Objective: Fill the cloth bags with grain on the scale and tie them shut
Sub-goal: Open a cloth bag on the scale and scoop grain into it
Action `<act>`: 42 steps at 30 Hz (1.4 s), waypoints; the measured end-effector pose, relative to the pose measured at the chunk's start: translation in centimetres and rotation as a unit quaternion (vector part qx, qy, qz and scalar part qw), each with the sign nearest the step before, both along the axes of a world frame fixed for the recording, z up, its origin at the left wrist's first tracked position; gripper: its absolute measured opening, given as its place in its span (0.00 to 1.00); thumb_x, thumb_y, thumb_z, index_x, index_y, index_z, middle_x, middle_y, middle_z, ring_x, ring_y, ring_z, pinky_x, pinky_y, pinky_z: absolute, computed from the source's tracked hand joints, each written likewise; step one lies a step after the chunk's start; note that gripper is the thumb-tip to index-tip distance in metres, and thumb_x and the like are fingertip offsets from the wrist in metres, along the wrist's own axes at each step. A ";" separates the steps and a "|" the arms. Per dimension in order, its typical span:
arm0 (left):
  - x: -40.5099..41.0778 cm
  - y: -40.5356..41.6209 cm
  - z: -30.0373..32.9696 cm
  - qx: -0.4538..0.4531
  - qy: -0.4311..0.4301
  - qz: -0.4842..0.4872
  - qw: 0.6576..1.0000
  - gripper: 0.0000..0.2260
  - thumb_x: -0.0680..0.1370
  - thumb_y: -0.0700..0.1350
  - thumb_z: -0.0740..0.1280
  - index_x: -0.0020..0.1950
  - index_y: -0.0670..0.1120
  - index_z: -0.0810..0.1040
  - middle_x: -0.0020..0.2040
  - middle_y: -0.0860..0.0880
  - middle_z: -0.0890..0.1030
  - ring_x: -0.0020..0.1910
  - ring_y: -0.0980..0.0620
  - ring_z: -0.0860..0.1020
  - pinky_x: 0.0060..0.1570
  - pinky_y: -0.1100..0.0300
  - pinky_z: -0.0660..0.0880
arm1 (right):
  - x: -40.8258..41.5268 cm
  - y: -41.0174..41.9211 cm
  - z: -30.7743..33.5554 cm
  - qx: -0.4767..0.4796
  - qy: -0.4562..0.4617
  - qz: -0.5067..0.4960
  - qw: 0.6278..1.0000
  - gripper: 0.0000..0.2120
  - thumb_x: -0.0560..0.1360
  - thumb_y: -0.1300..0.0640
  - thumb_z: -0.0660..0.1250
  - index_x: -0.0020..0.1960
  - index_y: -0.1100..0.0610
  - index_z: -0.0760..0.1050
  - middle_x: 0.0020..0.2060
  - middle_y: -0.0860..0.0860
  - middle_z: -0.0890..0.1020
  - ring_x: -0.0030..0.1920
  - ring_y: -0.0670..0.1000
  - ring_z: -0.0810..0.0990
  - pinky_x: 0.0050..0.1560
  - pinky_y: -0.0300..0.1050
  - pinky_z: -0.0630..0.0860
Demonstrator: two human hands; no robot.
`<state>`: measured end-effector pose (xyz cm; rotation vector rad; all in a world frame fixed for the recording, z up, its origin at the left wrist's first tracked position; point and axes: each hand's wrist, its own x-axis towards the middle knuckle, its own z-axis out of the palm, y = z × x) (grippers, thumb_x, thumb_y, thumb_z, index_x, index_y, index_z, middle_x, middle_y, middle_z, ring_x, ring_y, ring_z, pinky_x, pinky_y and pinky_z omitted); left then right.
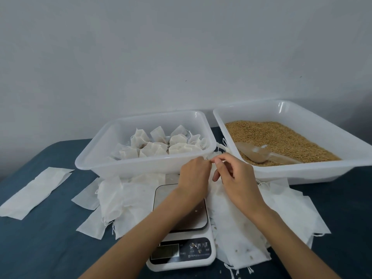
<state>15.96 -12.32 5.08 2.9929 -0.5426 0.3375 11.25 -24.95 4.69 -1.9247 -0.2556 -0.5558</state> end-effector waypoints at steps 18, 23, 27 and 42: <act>-0.3 -1.3 0.8 -0.251 0.087 -0.162 0.950 0.07 0.77 0.37 0.66 0.49 0.36 0.83 0.39 0.47 0.82 0.40 0.46 0.78 0.44 0.61 0.75 | 0.0 0.1 0.4 0.024 -0.084 -0.008 0.996 0.08 0.84 0.53 0.62 0.51 0.50 0.80 0.30 0.46 0.80 0.35 0.49 0.82 0.39 0.43 0.79; 0.0 -0.5 1.1 -0.333 0.048 -0.151 0.930 0.07 0.77 0.33 0.68 0.46 0.41 0.84 0.37 0.51 0.83 0.35 0.50 0.78 0.43 0.57 0.77 | 0.0 0.0 0.5 0.040 -0.081 0.001 0.996 0.09 0.84 0.51 0.61 0.51 0.51 0.79 0.30 0.46 0.80 0.33 0.49 0.82 0.37 0.37 0.75; 0.1 1.0 0.6 -0.309 0.068 -0.152 0.936 0.03 0.76 0.35 0.73 0.43 0.41 0.85 0.32 0.50 0.78 0.33 0.52 0.73 0.41 0.55 0.74 | -0.1 0.0 0.5 0.039 -0.078 -0.001 0.996 0.09 0.84 0.51 0.61 0.51 0.49 0.79 0.30 0.46 0.80 0.33 0.48 0.82 0.36 0.34 0.74; -4.2 7.8 0.5 -0.734 0.271 -0.124 0.610 0.06 0.79 0.42 0.68 0.54 0.43 0.81 0.49 0.40 0.84 0.46 0.45 0.82 0.50 0.56 0.81 | -0.6 0.9 0.8 0.172 0.193 0.215 0.942 0.19 0.78 0.48 0.69 0.67 0.52 0.76 0.57 0.51 0.82 0.42 0.49 0.81 0.40 0.44 0.79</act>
